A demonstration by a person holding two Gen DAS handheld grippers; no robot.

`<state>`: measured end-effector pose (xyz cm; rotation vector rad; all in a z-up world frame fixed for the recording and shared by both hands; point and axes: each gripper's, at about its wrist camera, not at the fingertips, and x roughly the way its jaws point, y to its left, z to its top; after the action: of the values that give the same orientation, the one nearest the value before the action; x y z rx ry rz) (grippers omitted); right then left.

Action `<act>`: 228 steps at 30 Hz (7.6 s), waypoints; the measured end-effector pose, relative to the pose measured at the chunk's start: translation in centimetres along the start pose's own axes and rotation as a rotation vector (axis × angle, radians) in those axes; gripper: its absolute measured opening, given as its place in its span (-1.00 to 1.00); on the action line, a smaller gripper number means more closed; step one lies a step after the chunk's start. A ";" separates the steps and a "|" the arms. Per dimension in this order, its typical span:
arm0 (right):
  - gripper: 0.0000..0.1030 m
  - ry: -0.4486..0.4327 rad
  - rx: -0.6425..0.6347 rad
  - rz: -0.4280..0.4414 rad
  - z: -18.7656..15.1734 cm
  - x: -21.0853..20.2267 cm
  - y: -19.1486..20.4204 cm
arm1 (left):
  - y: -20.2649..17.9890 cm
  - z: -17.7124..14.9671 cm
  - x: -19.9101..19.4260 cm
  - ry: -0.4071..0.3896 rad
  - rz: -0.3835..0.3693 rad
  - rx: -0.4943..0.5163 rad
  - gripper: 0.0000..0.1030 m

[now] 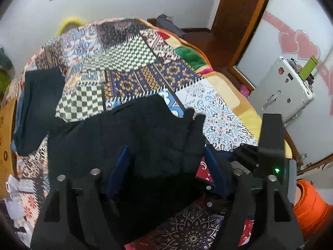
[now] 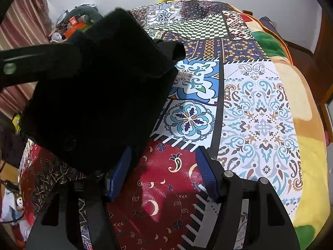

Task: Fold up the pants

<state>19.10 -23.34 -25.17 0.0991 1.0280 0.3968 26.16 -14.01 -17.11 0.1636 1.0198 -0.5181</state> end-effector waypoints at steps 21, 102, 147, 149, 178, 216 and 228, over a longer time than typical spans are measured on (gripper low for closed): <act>0.17 0.000 0.025 -0.014 -0.1 -0.8 0.0 | 18.1 5.1 3.8 0.000 0.339 -0.187 0.91; -0.46 0.021 -0.216 0.042 10.9 8.2 3.0 | 17.5 -1.6 6.5 0.029 0.329 -0.052 0.28; -0.01 0.004 -0.282 0.049 1.5 -1.2 7.1 | 13.5 -12.0 -3.6 0.030 0.218 -0.168 0.39; -0.01 -0.001 -0.278 0.032 1.1 -1.6 7.0 | 13.5 -12.5 -4.1 0.025 0.226 -0.177 0.39; 0.32 -0.161 -0.235 -0.087 0.9 -6.8 4.4 | 14.1 -9.7 -8.4 -0.106 0.272 -0.233 0.69; -0.54 0.152 0.071 0.415 6.5 4.5 2.5 | 16.9 -4.5 2.3 0.131 -0.113 -0.368 -0.36; -0.60 -0.061 -0.064 0.363 12.0 0.1 7.3 | 17.0 -1.5 -6.7 -0.136 0.034 -0.206 -0.50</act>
<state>27.34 -15.34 -17.09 0.2410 0.9360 0.7520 30.43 3.50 -14.09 -0.0376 0.9294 -0.3853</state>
